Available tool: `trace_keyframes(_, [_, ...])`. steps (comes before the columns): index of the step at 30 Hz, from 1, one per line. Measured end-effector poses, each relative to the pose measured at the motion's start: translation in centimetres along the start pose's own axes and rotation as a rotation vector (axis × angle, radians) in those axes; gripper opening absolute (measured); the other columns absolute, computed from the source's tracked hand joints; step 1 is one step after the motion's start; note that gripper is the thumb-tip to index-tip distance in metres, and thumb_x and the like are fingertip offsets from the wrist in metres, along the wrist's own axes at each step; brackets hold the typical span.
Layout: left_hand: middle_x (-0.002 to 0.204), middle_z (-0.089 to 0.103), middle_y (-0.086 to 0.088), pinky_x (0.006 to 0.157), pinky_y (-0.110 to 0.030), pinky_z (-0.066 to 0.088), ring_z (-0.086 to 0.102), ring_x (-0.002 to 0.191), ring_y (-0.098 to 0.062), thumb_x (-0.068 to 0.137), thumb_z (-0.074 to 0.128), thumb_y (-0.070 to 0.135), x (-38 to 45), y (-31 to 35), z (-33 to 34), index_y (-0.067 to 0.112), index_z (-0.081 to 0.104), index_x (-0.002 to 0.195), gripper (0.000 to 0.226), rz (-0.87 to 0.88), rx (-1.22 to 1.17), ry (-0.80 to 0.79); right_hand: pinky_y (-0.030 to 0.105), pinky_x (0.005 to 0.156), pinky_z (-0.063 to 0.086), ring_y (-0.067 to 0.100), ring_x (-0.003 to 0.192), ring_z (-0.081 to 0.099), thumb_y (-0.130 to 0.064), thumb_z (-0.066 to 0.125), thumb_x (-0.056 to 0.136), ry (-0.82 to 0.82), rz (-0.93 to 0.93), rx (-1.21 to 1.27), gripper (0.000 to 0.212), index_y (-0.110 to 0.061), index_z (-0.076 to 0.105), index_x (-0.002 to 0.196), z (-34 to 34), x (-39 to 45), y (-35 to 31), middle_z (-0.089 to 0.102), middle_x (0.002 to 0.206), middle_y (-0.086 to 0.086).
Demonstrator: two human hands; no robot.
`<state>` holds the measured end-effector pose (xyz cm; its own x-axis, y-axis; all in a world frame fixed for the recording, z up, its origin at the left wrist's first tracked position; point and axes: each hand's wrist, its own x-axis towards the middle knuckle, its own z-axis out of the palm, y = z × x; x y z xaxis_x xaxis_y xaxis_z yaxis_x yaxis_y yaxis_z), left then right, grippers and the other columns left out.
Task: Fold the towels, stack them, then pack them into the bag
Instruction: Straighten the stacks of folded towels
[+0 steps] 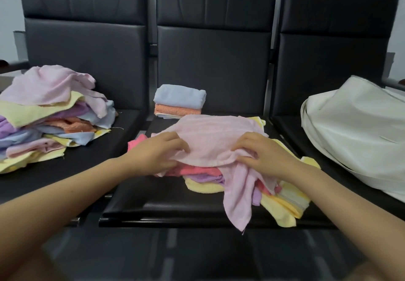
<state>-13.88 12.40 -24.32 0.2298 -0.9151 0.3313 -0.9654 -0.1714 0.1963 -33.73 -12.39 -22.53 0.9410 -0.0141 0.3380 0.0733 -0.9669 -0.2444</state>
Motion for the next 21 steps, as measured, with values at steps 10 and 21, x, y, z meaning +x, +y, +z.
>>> trace_keyframes(10, [0.071, 0.046, -0.004, 0.063, -0.032, 0.035, 0.041, 0.067, -0.014, 0.087, 0.041, 0.044, 4.6, -0.9, -1.5, -0.005, 0.056, 0.078, 0.053, -0.446, -0.383, 0.440, 0.030, 0.060, 0.032, 0.008, 0.063, 0.041, -0.011, 0.051, 0.095, 0.141, 0.285, 0.225, 0.026, -0.003, 0.057, 0.071, -2.6, 3.2, 0.9, 0.048, 0.066, -0.004])
trace_keyframes(21, [0.074, 0.055, 0.000, 0.060, -0.027, 0.040, 0.049, 0.071, -0.015, 0.098, 0.047, 0.023, 7.8, -4.4, -0.5, 0.003, 0.061, 0.080, 0.031, -0.673, -0.445, 0.436, 0.031, 0.066, 0.044, 0.015, 0.074, 0.056, -0.023, 0.057, 0.091, 0.353, 0.545, 0.449, 0.018, -0.013, 0.065, 0.078, -0.2, 6.9, 4.4, 0.062, 0.073, -0.003])
